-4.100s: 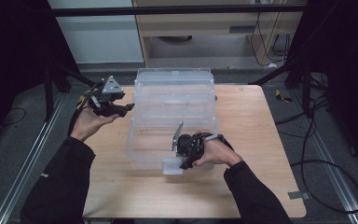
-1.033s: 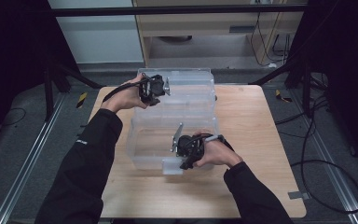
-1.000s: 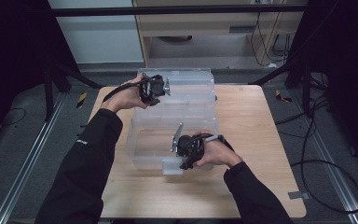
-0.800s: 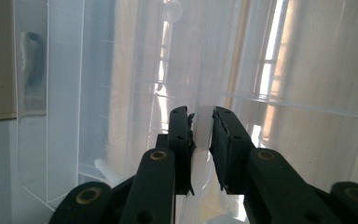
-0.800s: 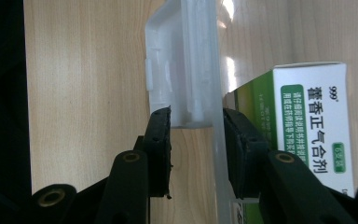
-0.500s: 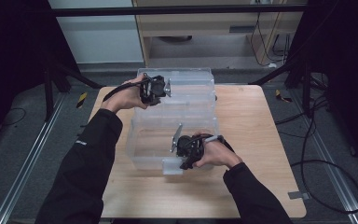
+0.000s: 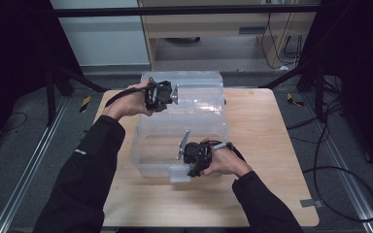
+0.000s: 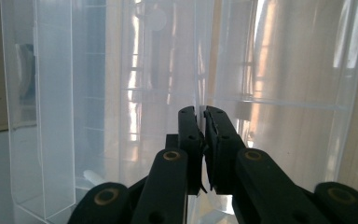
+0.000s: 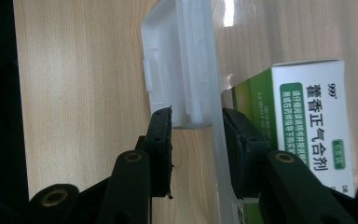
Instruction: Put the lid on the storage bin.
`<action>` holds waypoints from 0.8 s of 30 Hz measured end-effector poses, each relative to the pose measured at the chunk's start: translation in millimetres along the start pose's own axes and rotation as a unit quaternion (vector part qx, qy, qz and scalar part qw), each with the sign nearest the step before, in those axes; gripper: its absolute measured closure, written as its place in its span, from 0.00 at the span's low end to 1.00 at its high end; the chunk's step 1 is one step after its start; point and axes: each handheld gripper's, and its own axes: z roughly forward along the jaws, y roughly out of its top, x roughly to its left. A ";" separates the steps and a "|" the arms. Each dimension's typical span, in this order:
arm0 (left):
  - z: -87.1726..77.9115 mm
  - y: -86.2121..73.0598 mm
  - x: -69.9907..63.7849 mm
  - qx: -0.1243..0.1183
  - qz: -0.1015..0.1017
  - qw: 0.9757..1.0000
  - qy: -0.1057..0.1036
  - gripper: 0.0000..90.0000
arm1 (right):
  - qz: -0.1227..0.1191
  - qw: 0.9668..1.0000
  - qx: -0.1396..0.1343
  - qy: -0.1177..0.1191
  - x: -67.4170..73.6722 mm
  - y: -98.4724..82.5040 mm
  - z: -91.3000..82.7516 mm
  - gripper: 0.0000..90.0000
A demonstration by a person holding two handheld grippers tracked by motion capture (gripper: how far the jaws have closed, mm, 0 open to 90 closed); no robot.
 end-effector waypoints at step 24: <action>-20.0 -3.4 -31.0 -0.009 0.014 0.999 0.032 0.95 | 0.008 1.000 -0.004 -0.005 1.7 -1.2 0.3 0.72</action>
